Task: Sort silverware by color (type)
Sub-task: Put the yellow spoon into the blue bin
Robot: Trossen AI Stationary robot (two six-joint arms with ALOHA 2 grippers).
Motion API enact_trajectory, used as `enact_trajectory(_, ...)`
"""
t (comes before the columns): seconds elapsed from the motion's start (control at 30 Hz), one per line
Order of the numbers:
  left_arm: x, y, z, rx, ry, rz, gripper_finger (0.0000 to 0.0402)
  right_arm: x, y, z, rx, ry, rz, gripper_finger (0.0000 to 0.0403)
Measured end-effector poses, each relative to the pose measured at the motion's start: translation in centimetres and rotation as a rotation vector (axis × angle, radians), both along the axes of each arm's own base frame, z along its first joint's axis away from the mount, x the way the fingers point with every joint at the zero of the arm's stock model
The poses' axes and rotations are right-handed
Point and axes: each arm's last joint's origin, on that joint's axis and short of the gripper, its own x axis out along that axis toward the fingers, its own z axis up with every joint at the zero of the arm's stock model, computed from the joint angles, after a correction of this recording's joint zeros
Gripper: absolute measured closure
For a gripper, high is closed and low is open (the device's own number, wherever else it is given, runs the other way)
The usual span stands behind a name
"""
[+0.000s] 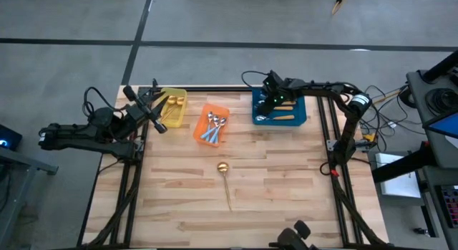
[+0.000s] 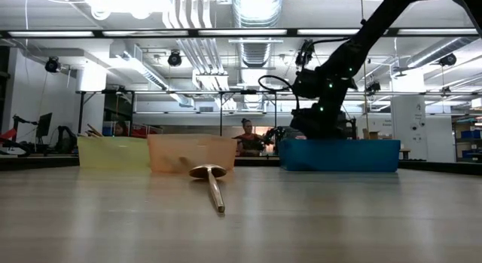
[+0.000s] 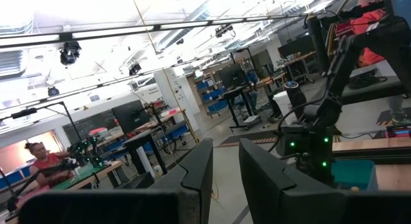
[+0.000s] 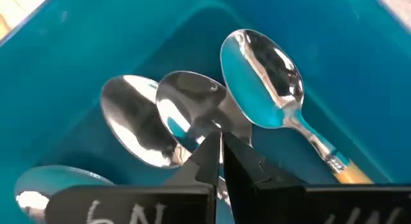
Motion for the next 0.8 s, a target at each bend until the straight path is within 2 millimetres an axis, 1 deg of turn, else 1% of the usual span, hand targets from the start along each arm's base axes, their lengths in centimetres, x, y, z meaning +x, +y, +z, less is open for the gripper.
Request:
enact_trajectory(0.1,0.0,0.0,0.0,0.0,0.0,0.0,0.0342,-0.1,0.1,-0.7,-0.01,-0.024,-0.018,0.0394)
enact_trajectory(0.27,0.0,0.0,0.0,0.0,0.0,-0.001,0.0342,-0.1,0.1,-1.1,-0.031,-0.073,-0.048,0.0394)
enact_trajectory(0.8,0.0,0.0,0.0,0.0,0.0,0.0,0.0342,0.1,0.2,-1.3,-0.05,-0.115,-0.063,0.0394)
